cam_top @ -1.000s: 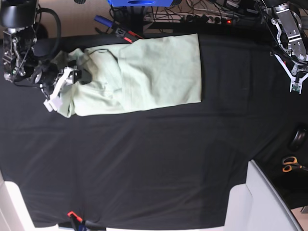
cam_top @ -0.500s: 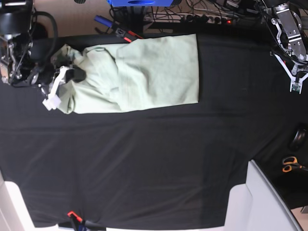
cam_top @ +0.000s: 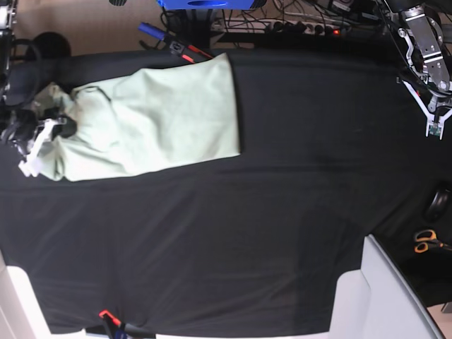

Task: Fold the T-shirt properly
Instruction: 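Drag the collar end with the right gripper toward the strip's middle, then fold the collar end over the strip with the right gripper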

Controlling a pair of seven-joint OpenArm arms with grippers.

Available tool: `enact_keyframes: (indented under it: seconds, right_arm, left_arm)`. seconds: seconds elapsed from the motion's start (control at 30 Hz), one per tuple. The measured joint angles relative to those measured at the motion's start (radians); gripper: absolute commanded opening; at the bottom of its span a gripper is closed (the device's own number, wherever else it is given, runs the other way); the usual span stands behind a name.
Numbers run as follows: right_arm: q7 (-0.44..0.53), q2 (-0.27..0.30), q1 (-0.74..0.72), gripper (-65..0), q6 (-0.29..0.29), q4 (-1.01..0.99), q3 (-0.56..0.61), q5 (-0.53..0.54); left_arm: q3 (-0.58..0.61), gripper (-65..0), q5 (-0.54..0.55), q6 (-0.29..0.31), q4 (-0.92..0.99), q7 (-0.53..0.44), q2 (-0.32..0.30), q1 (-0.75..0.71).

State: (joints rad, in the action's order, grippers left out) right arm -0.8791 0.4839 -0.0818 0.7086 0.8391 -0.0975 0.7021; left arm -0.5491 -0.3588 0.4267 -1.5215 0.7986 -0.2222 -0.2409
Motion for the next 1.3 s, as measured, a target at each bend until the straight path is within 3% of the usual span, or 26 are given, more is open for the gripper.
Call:
enact_keyframes:
  seconds: [0.23, 0.4, 0.53, 0.67, 0.83, 0.97, 1.07, 1.3]
  right_arm:
    - [-0.003, 0.033, -0.001, -65.0, -0.135, 0.01, 0.005, -0.006]
    - [-0.014, 0.031, 0.039, -65.0, -0.368, 0.191, 0.005, -0.175]
    - [-0.024, 0.008, 0.101, -65.0, -0.518, 0.329, 0.0, -0.288]
    - [-0.069, -0.035, 0.13, -64.9, -0.632, 0.433, 0.008, -0.401]
    - [-0.109, -0.109, 0.159, -64.9, -0.694, 0.573, 0.008, -0.66]
    - [-0.132, -0.196, 0.159, -64.9, -0.689, 0.641, 0.016, -0.915]
    - [-0.129, -0.242, 0.16, -64.9, -0.69, 0.644, 0.101, -1.115]
    - [-0.132, -0.381, 0.163, -64.9, -0.689, 0.644, 0.182, -1.363]
  left_arm:
    - [0.0, -65.0, 0.0, 0.0, 0.0, 0.0, 0.0, 0.0]
    - [0.0, -65.0, -0.003, 0.0, 0.0, 0.0, 0.0, 0.0]
    - [0.0, -65.0, -0.001, 0.0, 0.0, 0.0, 0.0, 0.0]
    - [0.0, -65.0, 0.0, 0.0, -0.001, 0.0, 0.0, 0.0]
    - [0.001, -65.0, 0.0, 0.0, -0.001, 0.0, 0.0, 0.002]
    - [0.002, -65.0, 0.0, 0.0, 0.0, 0.0, 0.0, 0.002]
    - [0.002, -65.0, 0.0, 0.0, 0.0, 0.0, 0.0, 0.002]
    - [0.002, -65.0, 0.0, 0.0, 0.001, 0.0, 0.0, 0.002]
